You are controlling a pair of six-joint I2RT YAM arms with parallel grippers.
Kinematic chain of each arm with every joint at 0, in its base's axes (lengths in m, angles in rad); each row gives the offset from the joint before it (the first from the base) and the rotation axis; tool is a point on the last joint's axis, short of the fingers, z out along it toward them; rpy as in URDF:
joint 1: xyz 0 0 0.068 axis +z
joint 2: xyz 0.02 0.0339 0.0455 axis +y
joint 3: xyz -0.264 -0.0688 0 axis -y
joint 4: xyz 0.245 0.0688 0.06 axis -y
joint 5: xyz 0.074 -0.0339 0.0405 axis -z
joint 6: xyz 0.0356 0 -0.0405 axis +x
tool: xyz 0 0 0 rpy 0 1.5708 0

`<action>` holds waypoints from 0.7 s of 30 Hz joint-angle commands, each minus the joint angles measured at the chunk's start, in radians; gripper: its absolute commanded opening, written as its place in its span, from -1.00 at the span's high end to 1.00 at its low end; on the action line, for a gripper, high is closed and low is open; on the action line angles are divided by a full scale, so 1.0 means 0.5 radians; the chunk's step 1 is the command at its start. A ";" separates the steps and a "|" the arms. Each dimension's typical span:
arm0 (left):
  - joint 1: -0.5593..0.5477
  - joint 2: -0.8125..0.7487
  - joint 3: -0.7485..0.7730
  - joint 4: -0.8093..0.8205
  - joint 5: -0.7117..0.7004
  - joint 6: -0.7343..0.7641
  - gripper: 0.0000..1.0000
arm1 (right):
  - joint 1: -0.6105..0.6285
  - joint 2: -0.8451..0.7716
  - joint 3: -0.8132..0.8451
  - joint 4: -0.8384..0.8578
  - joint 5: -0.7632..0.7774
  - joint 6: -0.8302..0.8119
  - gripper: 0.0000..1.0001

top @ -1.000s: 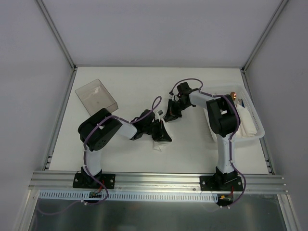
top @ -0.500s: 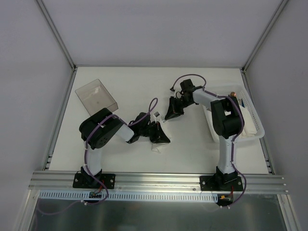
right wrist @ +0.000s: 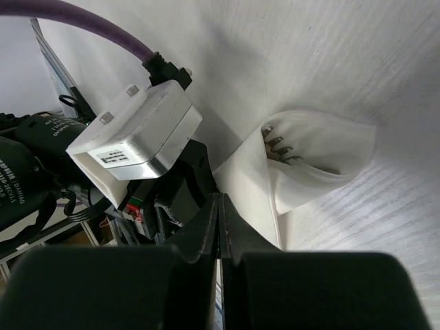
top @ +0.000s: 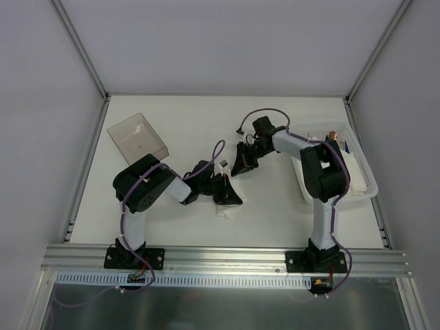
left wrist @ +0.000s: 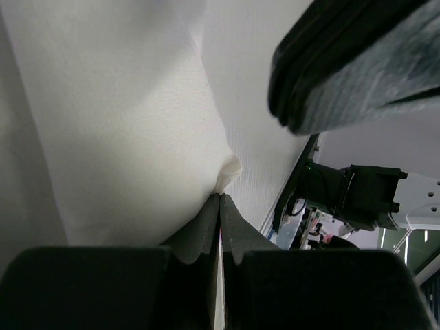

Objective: Place the utensils on the paper napkin and roll it up

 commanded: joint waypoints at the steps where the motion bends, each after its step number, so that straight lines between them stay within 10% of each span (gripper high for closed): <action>1: 0.011 0.063 -0.083 -0.329 -0.068 0.160 1.00 | 0.018 -0.007 -0.012 -0.011 0.028 -0.054 1.00; 21: 0.060 -0.210 0.034 -0.798 -0.136 0.515 0.96 | 0.150 0.202 -0.030 -0.216 0.348 -0.183 1.00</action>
